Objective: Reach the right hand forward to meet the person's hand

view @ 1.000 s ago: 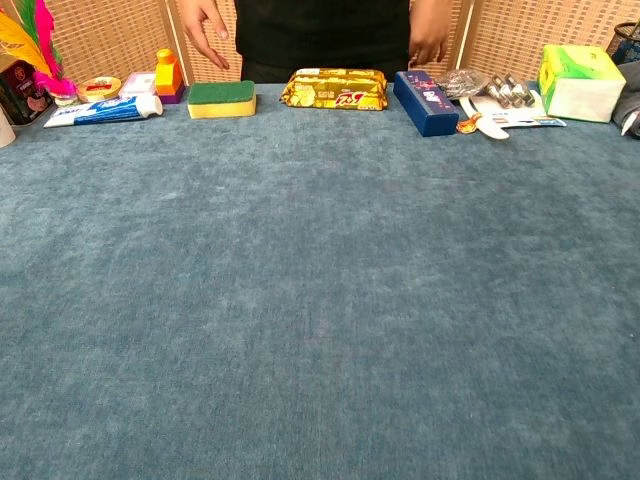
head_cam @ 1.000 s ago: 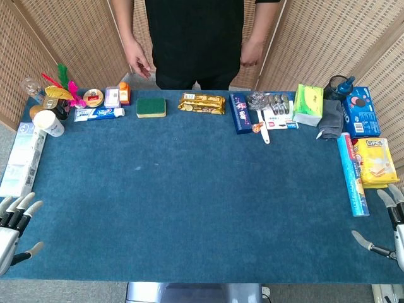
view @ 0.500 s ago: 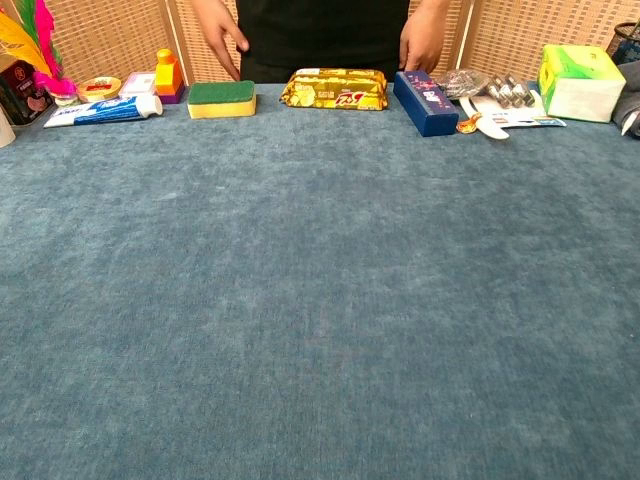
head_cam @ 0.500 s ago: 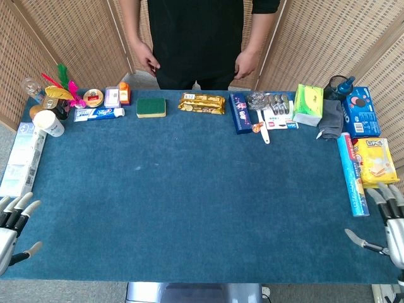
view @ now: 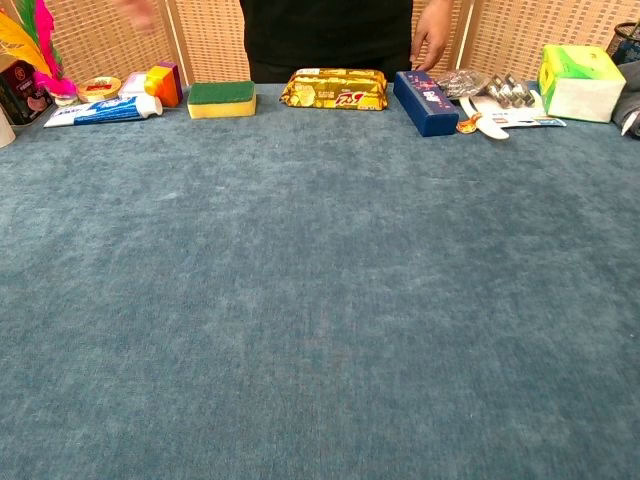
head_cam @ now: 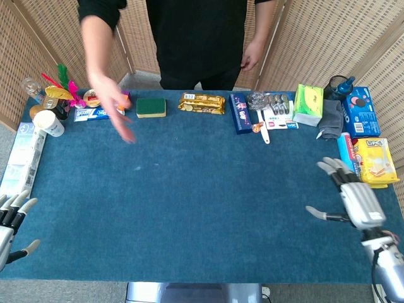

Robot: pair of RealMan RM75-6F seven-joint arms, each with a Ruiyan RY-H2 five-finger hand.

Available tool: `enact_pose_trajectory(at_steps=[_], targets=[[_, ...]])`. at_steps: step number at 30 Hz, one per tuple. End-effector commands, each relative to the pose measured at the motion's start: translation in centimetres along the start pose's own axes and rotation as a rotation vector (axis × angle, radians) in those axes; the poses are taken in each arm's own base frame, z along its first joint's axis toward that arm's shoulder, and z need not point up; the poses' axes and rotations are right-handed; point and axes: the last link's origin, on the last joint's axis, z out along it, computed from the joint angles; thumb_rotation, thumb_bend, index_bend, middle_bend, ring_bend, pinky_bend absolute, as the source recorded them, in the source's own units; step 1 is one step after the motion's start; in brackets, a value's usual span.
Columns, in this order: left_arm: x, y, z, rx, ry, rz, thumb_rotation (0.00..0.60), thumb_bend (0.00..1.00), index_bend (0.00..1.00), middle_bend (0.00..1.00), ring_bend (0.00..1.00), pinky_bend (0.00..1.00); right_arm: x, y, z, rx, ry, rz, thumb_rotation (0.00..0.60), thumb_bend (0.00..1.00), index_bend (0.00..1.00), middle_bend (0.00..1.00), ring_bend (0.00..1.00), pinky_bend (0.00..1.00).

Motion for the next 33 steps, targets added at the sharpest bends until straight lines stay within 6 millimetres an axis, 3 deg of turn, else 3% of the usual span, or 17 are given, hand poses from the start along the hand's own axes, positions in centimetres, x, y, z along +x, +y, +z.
enact_pose_trajectory(at_steps=[1,18,20,28,33], targets=[[0.1,-0.2,0.0,0.003,0.002,-0.004,0.600,0.03,0.07,0.00,0.00,0.00,-0.1,-2.5,3.1,0.031,-0.076,0.149,0.278,0.00,0.08,0.02,0.00,0.15],[0.2,-0.8,0.6,0.028,-0.004,-0.018,0.600,0.03,0.07,0.00,0.00,0.00,-0.6,-8.0,11.3,0.025,-0.251,0.402,0.242,0.00,0.06,0.01,0.00,0.15],[0.2,-1.0,0.7,0.036,-0.008,-0.023,0.600,0.04,0.07,0.00,0.00,0.00,-0.9,-8.7,13.3,0.009,-0.269,0.424,0.241,0.00,0.06,0.01,0.00,0.15],[0.0,-1.0,1.0,0.038,-0.020,-0.022,0.600,0.03,0.07,0.00,0.00,0.00,-1.6,-10.7,14.6,-0.006,-0.293,0.418,0.237,0.00,0.06,0.02,0.01,0.16],[0.2,-1.1,0.9,0.040,-0.015,-0.027,0.600,0.03,0.07,0.00,0.00,0.00,-2.5,-11.4,15.0,-0.023,-0.256,0.409,0.239,0.00,0.13,0.17,0.17,0.28]])
